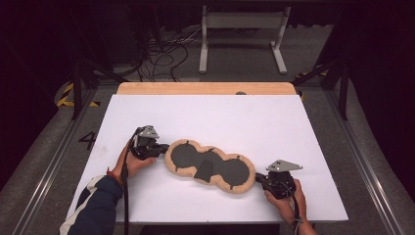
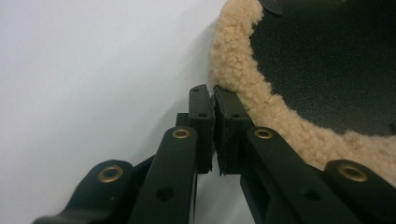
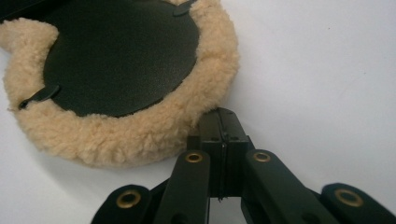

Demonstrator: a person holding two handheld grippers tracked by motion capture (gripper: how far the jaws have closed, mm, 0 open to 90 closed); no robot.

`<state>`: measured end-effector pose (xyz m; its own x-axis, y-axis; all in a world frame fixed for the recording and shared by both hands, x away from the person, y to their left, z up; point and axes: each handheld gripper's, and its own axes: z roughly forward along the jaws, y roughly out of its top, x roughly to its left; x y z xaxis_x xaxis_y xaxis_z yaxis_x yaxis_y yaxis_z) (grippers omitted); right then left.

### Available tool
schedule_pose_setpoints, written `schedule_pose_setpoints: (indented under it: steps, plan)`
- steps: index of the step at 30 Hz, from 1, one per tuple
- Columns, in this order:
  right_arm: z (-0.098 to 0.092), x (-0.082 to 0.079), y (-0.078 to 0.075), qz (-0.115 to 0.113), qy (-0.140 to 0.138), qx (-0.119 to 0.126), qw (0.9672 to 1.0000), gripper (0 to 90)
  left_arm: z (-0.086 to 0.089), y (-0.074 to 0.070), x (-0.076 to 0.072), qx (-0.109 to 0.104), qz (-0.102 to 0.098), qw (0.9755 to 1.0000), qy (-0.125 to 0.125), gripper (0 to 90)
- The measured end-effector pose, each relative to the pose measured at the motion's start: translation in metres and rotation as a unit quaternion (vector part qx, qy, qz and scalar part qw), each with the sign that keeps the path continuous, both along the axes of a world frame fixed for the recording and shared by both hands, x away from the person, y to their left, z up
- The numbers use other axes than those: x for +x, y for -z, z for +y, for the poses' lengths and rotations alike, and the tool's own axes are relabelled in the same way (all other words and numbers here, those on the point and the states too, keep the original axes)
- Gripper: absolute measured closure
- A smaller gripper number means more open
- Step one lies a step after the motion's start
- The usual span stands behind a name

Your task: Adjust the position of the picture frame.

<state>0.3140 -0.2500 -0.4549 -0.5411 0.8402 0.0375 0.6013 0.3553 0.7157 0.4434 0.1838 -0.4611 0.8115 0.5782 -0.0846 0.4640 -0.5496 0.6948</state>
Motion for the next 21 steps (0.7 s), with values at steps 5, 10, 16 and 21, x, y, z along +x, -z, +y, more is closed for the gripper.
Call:
schedule_pose_setpoints:
  steps: [5, 10, 16, 21]
  plan:
    - [-0.001, -0.006, -0.002, -0.003, -0.012, -0.01, 0.9999, 90.0, 0.004, -0.002, -0.009, 0.003, 0.004, 1.0, -0.001, 82.7]
    - [-0.001, -0.018, -0.004, 0.011, -0.036, 0.003, 0.9993, 88.9, 0.012, -0.001, -0.021, -0.008, 0.014, 0.9999, 0.005, 79.0]
    - [0.004, -0.023, -0.004, 0.012, -0.041, -0.007, 0.9991, 88.3, 0.012, -0.002, -0.029, -0.008, 0.003, 0.9999, 0.013, 80.9]
    - [0.001, -0.017, -0.002, 0.007, -0.025, -0.008, 0.9996, 90.0, 0.011, -0.001, -0.031, -0.018, 0.009, 0.9997, 0.015, 85.8]
